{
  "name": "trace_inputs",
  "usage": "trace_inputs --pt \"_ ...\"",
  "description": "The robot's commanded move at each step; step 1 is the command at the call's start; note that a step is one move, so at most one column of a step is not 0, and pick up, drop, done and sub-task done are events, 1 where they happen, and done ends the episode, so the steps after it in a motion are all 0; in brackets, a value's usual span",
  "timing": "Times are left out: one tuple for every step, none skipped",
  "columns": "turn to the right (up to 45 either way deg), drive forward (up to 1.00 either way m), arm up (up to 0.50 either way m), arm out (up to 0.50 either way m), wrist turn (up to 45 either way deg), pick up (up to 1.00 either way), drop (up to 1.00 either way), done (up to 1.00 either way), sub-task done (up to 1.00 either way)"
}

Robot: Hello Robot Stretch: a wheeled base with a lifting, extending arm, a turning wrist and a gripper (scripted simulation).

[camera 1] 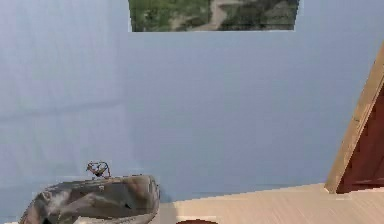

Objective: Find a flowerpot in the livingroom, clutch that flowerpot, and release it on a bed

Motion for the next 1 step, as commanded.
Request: trace_inputs --pt "30.0 0.00 0.00 0.00 0.0 0.00 0.00 0.00 0.00"
